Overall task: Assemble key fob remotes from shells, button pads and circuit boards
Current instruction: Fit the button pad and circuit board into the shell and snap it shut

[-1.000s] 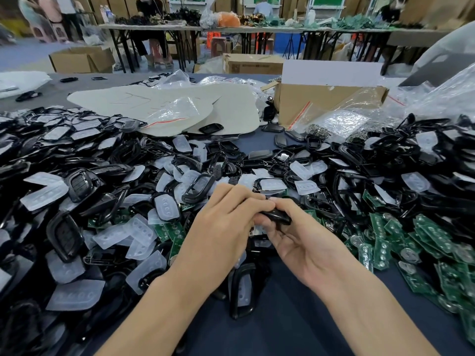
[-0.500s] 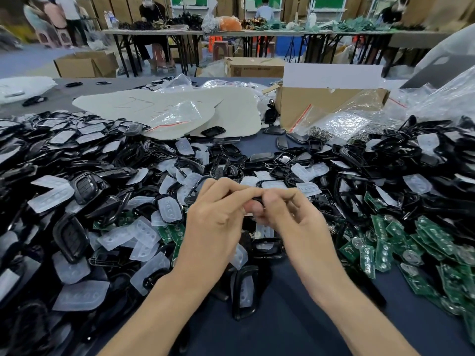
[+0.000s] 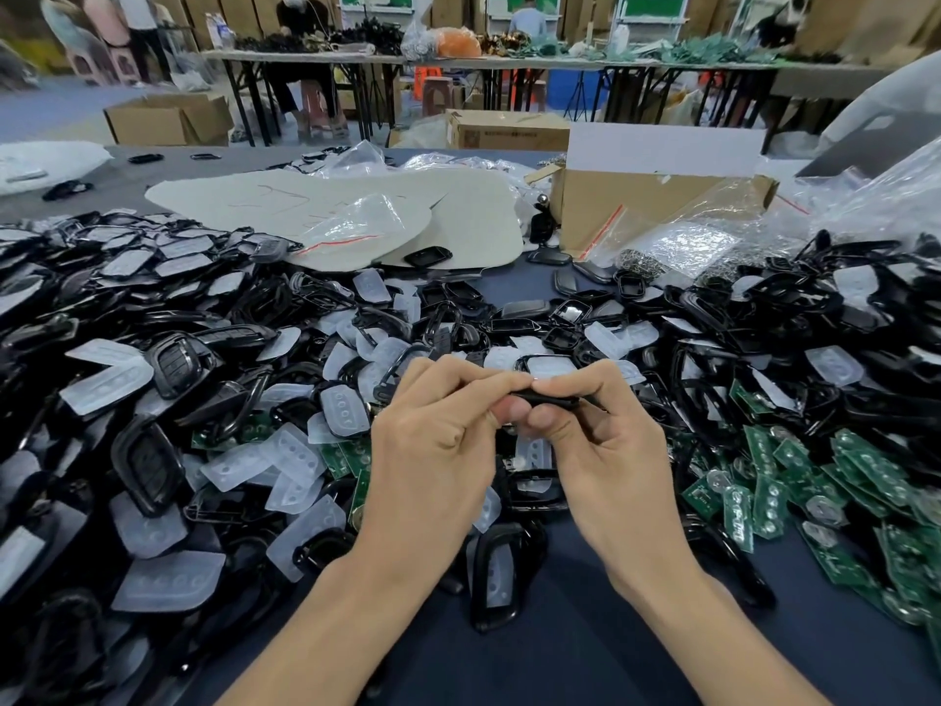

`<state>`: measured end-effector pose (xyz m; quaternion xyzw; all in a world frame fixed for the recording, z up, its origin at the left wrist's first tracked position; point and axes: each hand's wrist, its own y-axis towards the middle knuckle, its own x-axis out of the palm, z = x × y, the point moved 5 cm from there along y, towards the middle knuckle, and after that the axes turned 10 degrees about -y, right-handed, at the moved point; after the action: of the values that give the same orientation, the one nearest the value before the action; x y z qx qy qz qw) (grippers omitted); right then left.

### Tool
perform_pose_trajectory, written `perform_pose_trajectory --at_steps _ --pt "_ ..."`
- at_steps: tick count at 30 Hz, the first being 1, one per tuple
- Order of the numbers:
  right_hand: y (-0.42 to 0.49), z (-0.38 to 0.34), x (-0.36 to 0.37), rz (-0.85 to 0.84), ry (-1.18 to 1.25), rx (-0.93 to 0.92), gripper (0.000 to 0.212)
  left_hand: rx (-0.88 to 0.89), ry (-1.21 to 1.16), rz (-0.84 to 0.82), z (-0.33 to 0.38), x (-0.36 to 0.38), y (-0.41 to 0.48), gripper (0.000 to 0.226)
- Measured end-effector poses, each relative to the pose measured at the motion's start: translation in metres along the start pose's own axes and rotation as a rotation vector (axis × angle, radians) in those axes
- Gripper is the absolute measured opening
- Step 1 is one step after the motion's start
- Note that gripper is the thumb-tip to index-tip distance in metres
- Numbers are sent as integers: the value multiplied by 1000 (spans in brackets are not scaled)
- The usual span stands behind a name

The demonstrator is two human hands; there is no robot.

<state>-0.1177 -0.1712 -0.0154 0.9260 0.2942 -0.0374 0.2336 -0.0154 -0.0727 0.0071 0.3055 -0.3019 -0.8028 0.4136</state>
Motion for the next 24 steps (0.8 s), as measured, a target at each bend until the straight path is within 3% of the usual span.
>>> perform_pose_trajectory --at_steps 6,12,18,24 --pt "1 1 -4 35 59 -6 14 -2 -25 -4 0 6 1 19" --pt "4 -1 -11 50 129 -17 9 -259 -192 -49 -15 1 2 31" --pt "5 1 -12 45 165 6 7 -304 -224 -75 -15 2 3 24" --pt "5 1 -6 -70 120 -6 31 -507 -429 -124 -23 3 2 18"
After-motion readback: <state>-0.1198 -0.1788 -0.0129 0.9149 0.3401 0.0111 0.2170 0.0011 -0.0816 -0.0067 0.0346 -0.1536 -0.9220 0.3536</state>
